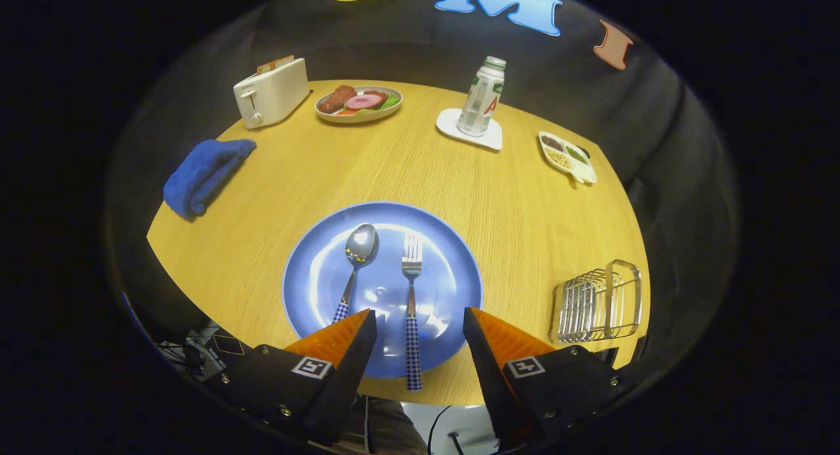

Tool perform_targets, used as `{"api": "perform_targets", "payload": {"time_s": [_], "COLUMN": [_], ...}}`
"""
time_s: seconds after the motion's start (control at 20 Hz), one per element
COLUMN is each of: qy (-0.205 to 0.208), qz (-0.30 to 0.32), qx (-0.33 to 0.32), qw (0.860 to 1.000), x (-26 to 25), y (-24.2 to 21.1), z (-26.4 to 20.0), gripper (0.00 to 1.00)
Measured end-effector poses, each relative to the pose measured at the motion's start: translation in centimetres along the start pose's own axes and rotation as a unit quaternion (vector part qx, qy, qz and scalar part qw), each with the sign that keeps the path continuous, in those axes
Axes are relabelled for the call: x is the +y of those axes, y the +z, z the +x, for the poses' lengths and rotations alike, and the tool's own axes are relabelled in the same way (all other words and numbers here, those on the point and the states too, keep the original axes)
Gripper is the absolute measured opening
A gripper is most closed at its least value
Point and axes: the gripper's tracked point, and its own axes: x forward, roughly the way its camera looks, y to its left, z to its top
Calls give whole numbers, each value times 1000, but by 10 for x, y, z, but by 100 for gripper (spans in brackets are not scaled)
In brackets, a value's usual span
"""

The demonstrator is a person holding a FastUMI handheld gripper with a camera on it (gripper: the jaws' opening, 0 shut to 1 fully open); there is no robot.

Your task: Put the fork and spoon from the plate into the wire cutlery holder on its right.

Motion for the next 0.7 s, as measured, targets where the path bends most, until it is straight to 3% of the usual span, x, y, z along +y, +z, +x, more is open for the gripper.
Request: {"api": "perform_targets", "payload": {"time_s": [0.2, 0.3, 0.4, 0.55, 0.7], "qy": [10, 9, 10, 34, 49], "qz": [-2, -7, -3, 8, 21], "qx": [30, 58, 70, 105, 120], "qw": [1000, 998, 997, 994, 991], "x": [2, 3, 3, 11, 9], "y": [-5, -19, -24, -38, -37], "z": [8, 17, 26, 30, 29], "gripper": [81, 55, 55, 18, 18]}}
